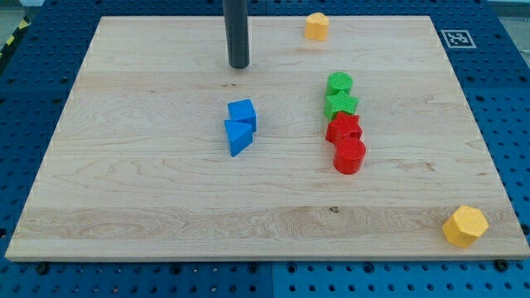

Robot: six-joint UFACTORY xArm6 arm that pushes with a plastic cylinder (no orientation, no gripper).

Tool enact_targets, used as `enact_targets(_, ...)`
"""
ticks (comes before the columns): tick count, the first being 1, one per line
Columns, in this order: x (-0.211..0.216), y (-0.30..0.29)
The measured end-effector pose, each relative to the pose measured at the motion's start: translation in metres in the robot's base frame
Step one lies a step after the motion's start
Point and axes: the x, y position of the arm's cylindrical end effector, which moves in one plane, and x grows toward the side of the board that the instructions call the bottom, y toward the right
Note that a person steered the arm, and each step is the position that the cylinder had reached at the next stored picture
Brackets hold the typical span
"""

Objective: Move your arm towards the top center of the board

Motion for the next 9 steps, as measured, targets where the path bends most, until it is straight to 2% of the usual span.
enact_targets(9,-0.043,0.000)
